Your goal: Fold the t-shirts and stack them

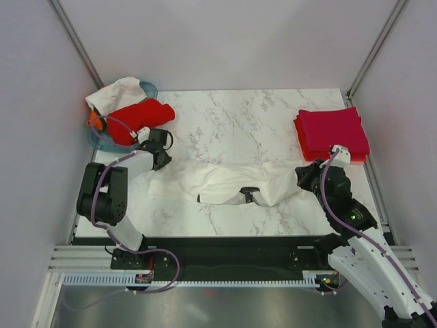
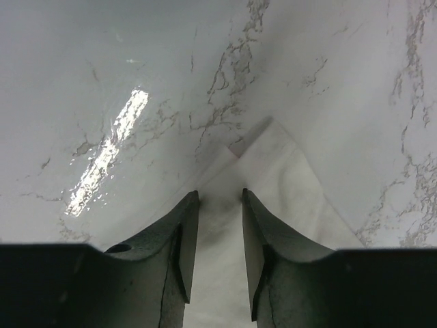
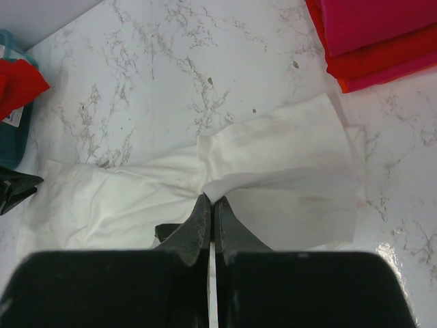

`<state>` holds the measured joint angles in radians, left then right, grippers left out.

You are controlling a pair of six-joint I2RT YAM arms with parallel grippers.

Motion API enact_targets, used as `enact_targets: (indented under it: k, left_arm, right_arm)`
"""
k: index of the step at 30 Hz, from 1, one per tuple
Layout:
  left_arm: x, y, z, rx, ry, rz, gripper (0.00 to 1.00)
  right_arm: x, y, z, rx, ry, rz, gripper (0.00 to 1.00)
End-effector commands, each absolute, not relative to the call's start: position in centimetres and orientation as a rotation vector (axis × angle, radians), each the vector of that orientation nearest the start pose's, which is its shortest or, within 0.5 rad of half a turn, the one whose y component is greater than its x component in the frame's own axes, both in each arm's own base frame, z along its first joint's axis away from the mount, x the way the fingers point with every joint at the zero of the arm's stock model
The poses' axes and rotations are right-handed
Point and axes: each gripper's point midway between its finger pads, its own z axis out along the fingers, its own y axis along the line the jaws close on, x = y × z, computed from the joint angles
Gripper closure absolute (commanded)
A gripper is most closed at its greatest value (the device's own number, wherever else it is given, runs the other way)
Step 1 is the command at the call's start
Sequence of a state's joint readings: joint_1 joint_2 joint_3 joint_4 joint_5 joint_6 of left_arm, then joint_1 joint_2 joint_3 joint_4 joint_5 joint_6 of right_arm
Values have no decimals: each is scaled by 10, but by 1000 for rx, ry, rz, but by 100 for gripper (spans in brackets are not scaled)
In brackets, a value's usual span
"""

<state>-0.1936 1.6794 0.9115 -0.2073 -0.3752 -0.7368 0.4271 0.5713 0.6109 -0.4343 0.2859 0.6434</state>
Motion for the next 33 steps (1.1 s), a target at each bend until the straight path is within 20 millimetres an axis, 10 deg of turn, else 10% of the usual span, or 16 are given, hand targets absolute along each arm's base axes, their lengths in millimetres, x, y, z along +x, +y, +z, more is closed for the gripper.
enact_targets:
  k: [1, 6, 17, 29, 33]
  left_arm:
    - [392, -31, 43, -848, 2233, 71, 64]
    - [393, -26, 63, -824, 2191, 82, 98]
    - [377, -14, 118, -823, 2067, 63, 98]
    - [341, 4, 235, -898, 1805, -149, 98]
    - [339, 11, 266, -943, 1713, -252, 98]
  right_arm:
    - [246, 83, 204, 402, 1906, 438, 100]
    - [246, 83, 203, 407, 1908, 438, 100]
    - [249, 80, 212, 416, 1887, 423, 100]
    - [293, 93, 192, 433, 2030, 321, 100]
    - [324, 77, 234, 565, 1926, 327, 100]
